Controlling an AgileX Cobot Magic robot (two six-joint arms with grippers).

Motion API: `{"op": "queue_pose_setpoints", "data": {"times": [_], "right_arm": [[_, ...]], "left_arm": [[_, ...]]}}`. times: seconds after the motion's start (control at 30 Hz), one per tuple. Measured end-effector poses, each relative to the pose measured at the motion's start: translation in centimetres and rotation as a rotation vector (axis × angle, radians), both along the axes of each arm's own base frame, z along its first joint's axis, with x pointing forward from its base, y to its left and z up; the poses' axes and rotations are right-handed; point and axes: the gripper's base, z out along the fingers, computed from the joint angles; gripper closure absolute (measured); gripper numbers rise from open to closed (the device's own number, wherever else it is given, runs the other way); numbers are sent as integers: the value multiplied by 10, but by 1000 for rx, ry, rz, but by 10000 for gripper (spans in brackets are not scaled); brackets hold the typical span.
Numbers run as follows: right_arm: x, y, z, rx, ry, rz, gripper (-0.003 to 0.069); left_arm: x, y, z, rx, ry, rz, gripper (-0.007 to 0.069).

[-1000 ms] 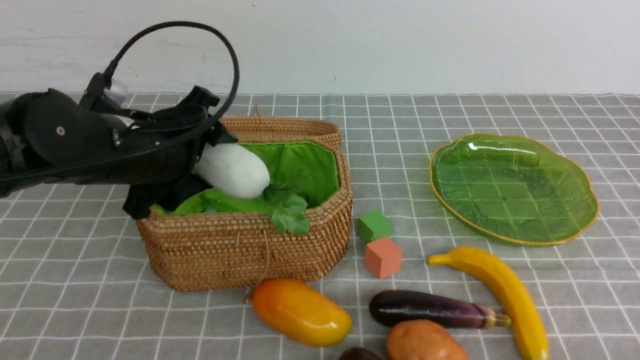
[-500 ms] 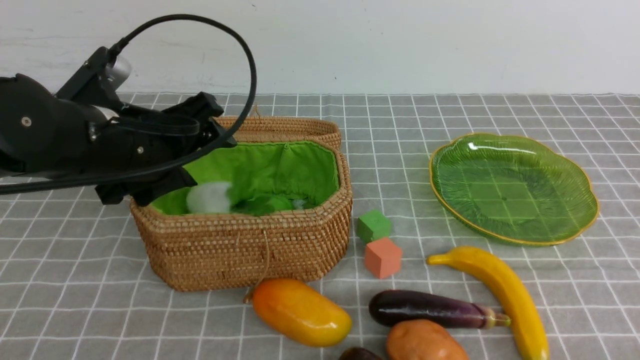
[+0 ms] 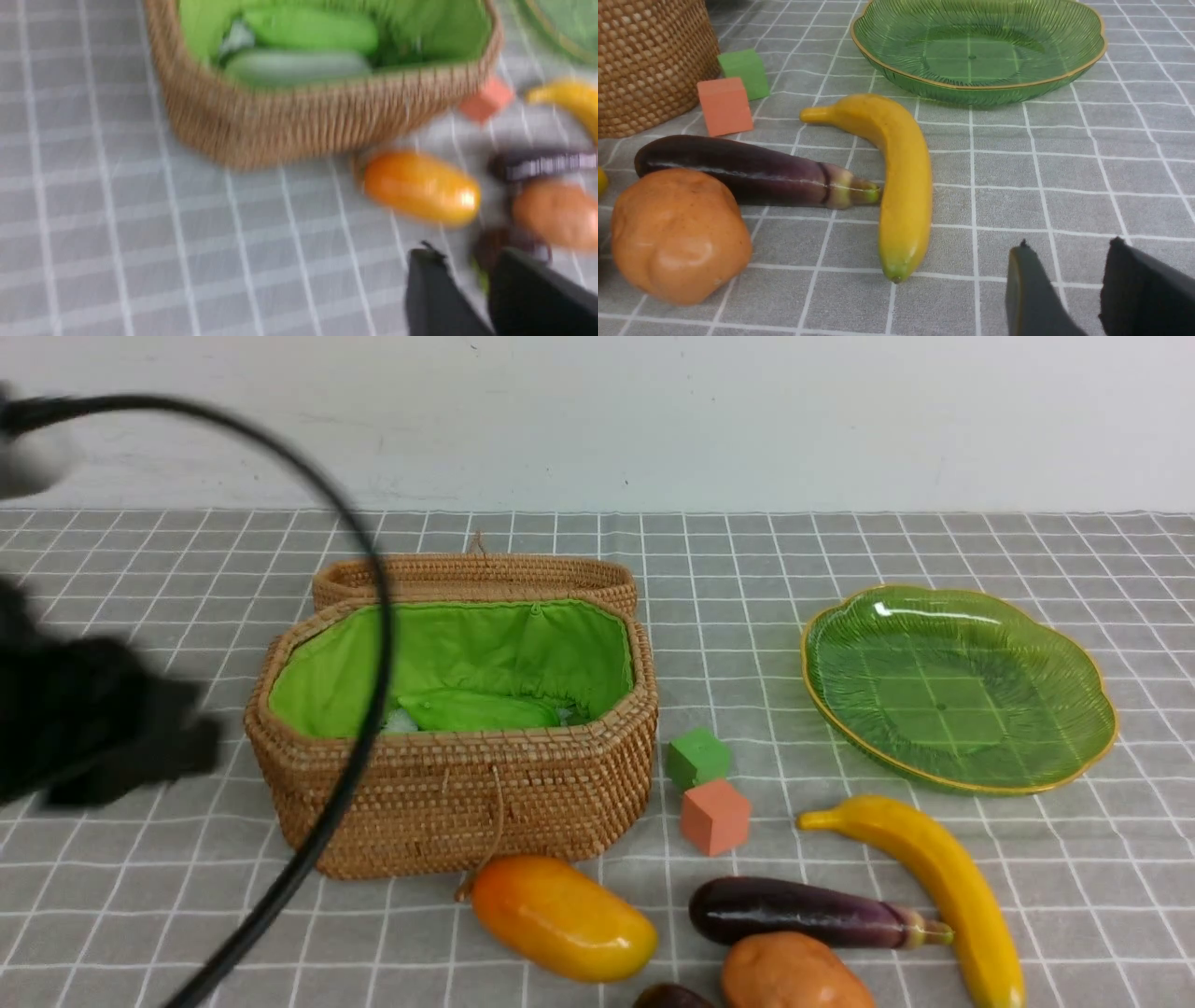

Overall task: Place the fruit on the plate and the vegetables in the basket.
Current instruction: Use the right arm to grab a potato and put it into the left basket

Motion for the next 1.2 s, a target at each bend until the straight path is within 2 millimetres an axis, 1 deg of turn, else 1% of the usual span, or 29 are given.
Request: {"op": "queue_pose_setpoints", "data": {"times": [0.03, 0.07, 0.1, 0.13, 0.17, 0.2, 0.23, 0.27, 0.3, 0.37, 0.4, 0.43, 0.6, 0.8, 0.9, 0.97, 1.07, 1.13, 1.17, 1.2], "right_arm": [[0, 0, 0, 0, 0, 0, 419], [0, 0, 0, 0, 0, 0, 419], [0, 0, 0, 0, 0, 0, 419], [0, 0, 0, 0, 0, 0, 419], [0, 0, 0, 0, 0, 0, 419], [0, 0, 0, 0, 0, 0, 419], [0, 0, 0, 0, 0, 0, 419], [0, 0, 0, 0, 0, 0, 419], [0, 0, 0, 0, 0, 0, 419], [0, 0, 0, 0, 0, 0, 419], [0, 0, 0, 0, 0, 0, 419], [0, 0, 0, 0, 0, 0, 419], [0, 0, 0, 0, 0, 0, 419], [0, 0, 0, 0, 0, 0, 419], [0, 0, 0, 0, 0, 0, 419], [0, 0, 0, 0, 0, 0, 419], [0, 0, 0, 0, 0, 0, 419], [0, 0, 0, 0, 0, 0, 419], [0, 0, 0, 0, 0, 0, 419], [0, 0, 0, 0, 0, 0, 419]], "left_arm": [[-17, 5, 5, -4, -2, 2, 590], [-29, 8, 6, -5, 3, 1, 622], [-31, 9, 7, -7, -5, 3, 628], [-49, 14, 9, -18, -30, 4, 638], [-54, 15, 9, -21, -39, 4, 638], [-72, 20, 8, -36, -92, 5, 638], [-84, 24, 4, -44, -122, 8, 638], [-85, 24, 4, -45, -128, 9, 638], [-99, 28, 0, -56, -167, 10, 638], [-113, 32, -3, -67, -208, 10, 638], [-114, 32, -3, -69, -212, 10, 638], [-124, 35, -5, -75, -237, 8, 638], [-141, 40, -8, -72, -247, 3, 638], [-143, 40, -10, -64, -228, 0, 638], [-139, 40, -11, -66, -254, 10, 638], [-130, 41, -13, -48, -314, 30, 638], [-116, 43, -23, 14, -448, 62, 638], [-110, 44, -32, 40, -480, 87, 638], [-102, 45, -48, 62, -547, 130, 638], [-101, 46, -53, 68, -592, 157, 638]]}}
